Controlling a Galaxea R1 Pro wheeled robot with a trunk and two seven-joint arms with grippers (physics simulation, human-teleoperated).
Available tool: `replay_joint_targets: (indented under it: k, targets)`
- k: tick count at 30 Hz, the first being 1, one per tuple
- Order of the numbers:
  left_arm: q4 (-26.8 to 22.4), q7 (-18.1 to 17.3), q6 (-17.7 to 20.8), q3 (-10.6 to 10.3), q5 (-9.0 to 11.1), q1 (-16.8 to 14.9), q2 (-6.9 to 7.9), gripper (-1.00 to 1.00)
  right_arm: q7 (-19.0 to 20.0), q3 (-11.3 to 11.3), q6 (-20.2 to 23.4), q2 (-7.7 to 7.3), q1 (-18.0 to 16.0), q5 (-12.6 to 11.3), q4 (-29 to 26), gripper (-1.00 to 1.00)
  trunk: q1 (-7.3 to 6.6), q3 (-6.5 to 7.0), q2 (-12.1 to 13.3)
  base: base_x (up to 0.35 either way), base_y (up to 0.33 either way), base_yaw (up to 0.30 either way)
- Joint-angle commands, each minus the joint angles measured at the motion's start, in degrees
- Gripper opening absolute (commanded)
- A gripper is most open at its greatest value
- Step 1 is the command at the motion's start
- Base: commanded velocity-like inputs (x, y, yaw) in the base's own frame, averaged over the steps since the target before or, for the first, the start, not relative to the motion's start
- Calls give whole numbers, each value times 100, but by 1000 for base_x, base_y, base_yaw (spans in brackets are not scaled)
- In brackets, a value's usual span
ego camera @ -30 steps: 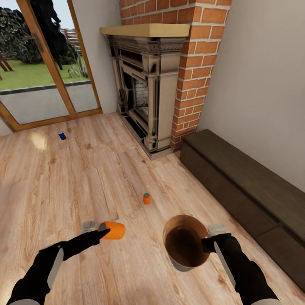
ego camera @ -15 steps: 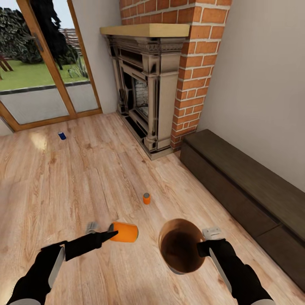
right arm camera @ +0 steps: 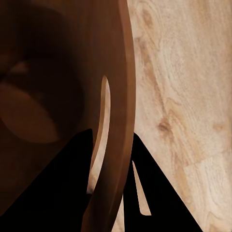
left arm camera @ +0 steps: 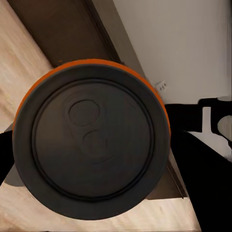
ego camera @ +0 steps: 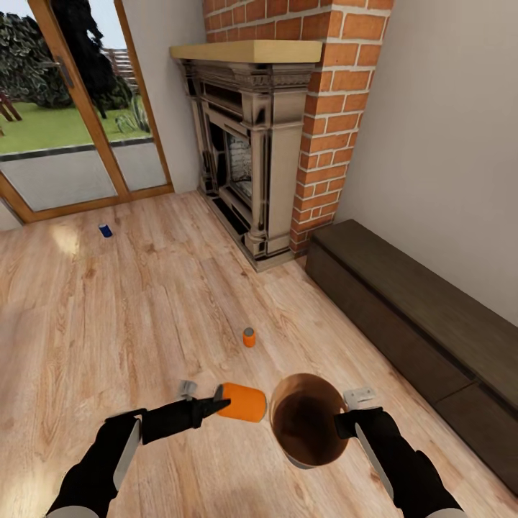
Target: Put the three can of soda from the living room inside the tash can in the kitchen.
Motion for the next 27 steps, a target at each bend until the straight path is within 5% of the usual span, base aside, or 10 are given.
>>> replay_joint_targets:
  k: [1, 18, 27]
  targets:
    - [-4, -3, -3, -40, 0, 0, -18, -100, 16, 2, -3, 1, -2, -63, 1, -100, 0, 0, 0, 0, 0, 0]
    - [-21, -432, 13, -114, 9, 0, -76, -100, 16, 5, -423, 10, -32, -63, 435, -100, 0, 0, 0, 0, 0, 0]
    - [-13, -436, 13, -122, 4, 0, -354, -100, 16, 5, -483, 17, -37, -63, 499, -100, 0, 0, 0, 0, 0, 0]
